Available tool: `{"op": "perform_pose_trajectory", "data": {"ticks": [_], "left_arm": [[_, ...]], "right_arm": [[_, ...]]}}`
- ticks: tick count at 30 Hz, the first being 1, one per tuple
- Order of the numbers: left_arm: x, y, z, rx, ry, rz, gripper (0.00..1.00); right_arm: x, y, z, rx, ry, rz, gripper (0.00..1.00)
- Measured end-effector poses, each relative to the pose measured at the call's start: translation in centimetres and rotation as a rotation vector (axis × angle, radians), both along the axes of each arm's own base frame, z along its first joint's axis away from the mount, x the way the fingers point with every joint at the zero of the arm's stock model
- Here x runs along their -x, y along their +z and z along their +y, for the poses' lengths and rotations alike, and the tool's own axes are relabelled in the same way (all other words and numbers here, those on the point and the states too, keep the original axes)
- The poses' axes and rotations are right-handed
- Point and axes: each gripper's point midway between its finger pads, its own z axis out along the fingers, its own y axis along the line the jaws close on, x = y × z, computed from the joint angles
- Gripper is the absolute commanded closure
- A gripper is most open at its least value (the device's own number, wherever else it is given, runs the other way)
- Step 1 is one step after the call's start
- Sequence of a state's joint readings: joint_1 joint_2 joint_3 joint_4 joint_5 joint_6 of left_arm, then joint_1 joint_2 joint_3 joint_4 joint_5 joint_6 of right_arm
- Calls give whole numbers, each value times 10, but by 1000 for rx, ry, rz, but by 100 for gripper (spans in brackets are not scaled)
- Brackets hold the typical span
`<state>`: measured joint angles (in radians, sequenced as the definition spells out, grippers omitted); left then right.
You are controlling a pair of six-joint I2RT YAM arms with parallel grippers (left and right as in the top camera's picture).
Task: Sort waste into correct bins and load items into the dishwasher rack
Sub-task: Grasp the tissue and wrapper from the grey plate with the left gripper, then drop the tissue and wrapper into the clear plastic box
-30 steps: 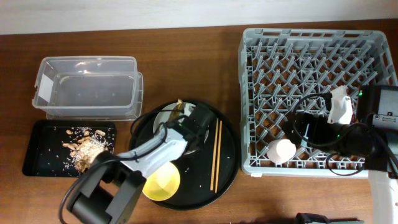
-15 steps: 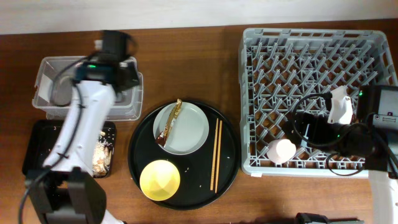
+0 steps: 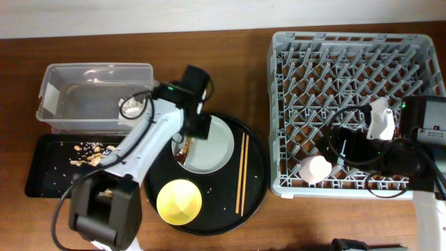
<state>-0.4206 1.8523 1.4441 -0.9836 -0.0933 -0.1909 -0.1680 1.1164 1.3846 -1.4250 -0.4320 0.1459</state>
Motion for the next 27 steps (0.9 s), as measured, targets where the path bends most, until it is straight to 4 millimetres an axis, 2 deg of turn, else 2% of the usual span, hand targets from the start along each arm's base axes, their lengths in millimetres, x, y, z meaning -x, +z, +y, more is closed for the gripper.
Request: {"op": "perform_pose_trajectory", "data": {"ticks": [2,4,5,7,9,11,13,14,16,17,18,20,21,22,23,24,25,27], "left_arm": [[-2,-21,8,-27,35,-33,48],[3,-47,13,-22,54,-42,58],[8,-55,15,-23,56,-33,69],[16,-70,18,-22,55,-21,100],[24,-75,21,-30,51,3,100],[32,-71,24,-45,52,46,100],[27,-51,29,-57,71,63,100],[13,-30,34,-55,95,38,100],[-30,22,53,-17,175,-104,100],[-55,56,71,6,236,-211,100],[-81,97,102,38,320,-346,100],[-103,115,133,63,396,-448,100],[-107,112,150,58,433,-455,99],[-111,104,164,48,462,-447,87],[-116,86,174,40,481,-416,66],[-118,61,175,28,469,-359,27],[-118,32,174,15,445,-291,7],[-105,14,170,9,422,-202,11]], "right_arm": [[0,0,0,0,0,1,1],[0,0,0,0,0,0,1],[0,0,0,0,1,0,1],[0,0,0,0,0,2,1],[0,0,0,0,1,1,1],[0,0,0,0,0,1,1],[1,0,0,0,1,2,1],[1,0,0,0,0,3,1],[1,0,0,0,1,3,1],[1,0,0,-1,0,4,1],[1,0,0,-1,0,4,1],[1,0,0,-1,0,4,1],[1,0,0,-1,0,5,1],[1,0,0,-1,0,4,1],[1,0,0,-1,0,4,1],[1,-1,0,-1,0,6,1],[1,0,0,-1,0,5,1],[2,-1,0,-1,1,7,1]]}}
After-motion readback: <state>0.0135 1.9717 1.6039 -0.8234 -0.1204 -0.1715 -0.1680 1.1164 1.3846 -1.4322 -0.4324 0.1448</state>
